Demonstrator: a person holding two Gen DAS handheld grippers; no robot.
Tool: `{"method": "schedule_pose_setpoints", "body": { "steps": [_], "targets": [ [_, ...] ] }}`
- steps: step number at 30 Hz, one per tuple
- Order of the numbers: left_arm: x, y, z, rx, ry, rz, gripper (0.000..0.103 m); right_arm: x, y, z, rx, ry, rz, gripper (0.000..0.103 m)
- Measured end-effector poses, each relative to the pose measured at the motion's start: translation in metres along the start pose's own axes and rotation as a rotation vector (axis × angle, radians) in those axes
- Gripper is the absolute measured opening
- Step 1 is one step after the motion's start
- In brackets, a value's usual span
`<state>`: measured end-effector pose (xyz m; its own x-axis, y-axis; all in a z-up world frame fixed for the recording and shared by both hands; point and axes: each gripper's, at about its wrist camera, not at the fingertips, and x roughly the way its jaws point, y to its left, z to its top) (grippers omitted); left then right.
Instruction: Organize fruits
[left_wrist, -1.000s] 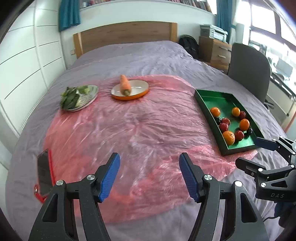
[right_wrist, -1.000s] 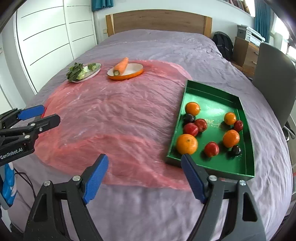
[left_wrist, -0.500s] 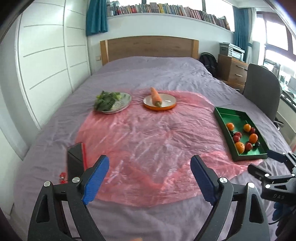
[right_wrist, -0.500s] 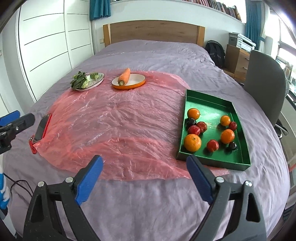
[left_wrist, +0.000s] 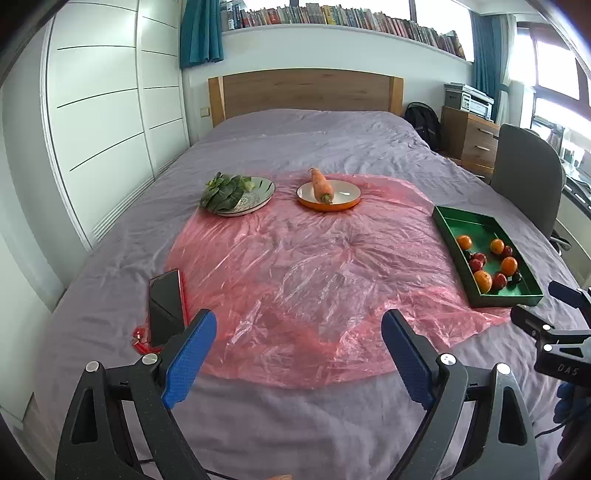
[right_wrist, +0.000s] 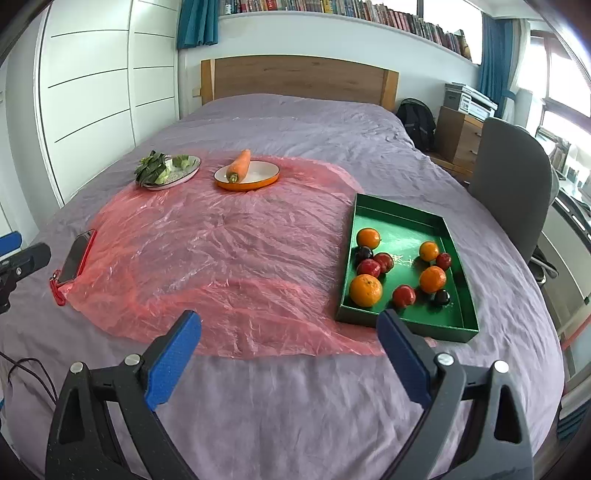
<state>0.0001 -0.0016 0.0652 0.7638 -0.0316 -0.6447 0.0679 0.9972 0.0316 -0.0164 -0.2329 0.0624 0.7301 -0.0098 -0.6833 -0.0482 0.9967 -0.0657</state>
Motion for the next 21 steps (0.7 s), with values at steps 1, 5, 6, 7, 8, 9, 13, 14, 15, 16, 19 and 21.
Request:
{"method": "schedule_pose_setpoints", "body": {
  "steps": [1,5,6,7,8,9,13,14,15,16,19,21],
  "targets": [
    [0.000,0.000,-0.001,-0.001,0.002,0.002,0.088,0.000,-0.001,-0.001,0.005,0.000,0.000,0.103],
    [0.002,-0.001,-0.002,0.012,0.008,0.010,0.088,0.001,-0.009,-0.005,0.025,0.003,-0.007,0.103],
    [0.003,-0.003,-0.003,0.014,0.009,0.013,0.088,0.002,-0.011,-0.005,0.029,0.003,-0.008,0.103],
    [0.004,-0.004,-0.003,0.014,0.011,0.013,0.088,0.002,-0.013,-0.006,0.032,0.004,-0.010,0.103],
    [0.004,-0.005,-0.004,0.014,0.013,0.010,0.088,0.002,-0.014,-0.007,0.034,0.005,-0.010,0.103],
    [0.005,-0.006,-0.005,0.013,0.016,0.006,0.088,0.002,-0.015,-0.008,0.035,0.006,-0.011,0.103],
    [0.008,-0.008,-0.009,0.007,0.026,-0.014,0.098,0.004,-0.019,-0.011,0.042,0.013,-0.012,0.103],
    [0.009,-0.008,-0.010,0.005,0.029,-0.018,0.098,0.005,-0.020,-0.013,0.044,0.017,-0.013,0.103],
    [0.010,-0.009,-0.011,0.003,0.033,-0.019,0.098,0.006,-0.021,-0.014,0.044,0.020,-0.013,0.103],
    [0.011,-0.009,-0.012,0.001,0.035,-0.017,0.098,0.007,-0.021,-0.015,0.045,0.022,-0.012,0.103],
    [0.015,-0.009,-0.015,0.001,0.044,-0.017,0.098,0.011,-0.023,-0.018,0.050,0.032,-0.011,0.103],
    [0.017,-0.009,-0.017,0.006,0.047,-0.016,0.098,0.013,-0.024,-0.020,0.052,0.038,-0.013,0.103]
  ]
}}
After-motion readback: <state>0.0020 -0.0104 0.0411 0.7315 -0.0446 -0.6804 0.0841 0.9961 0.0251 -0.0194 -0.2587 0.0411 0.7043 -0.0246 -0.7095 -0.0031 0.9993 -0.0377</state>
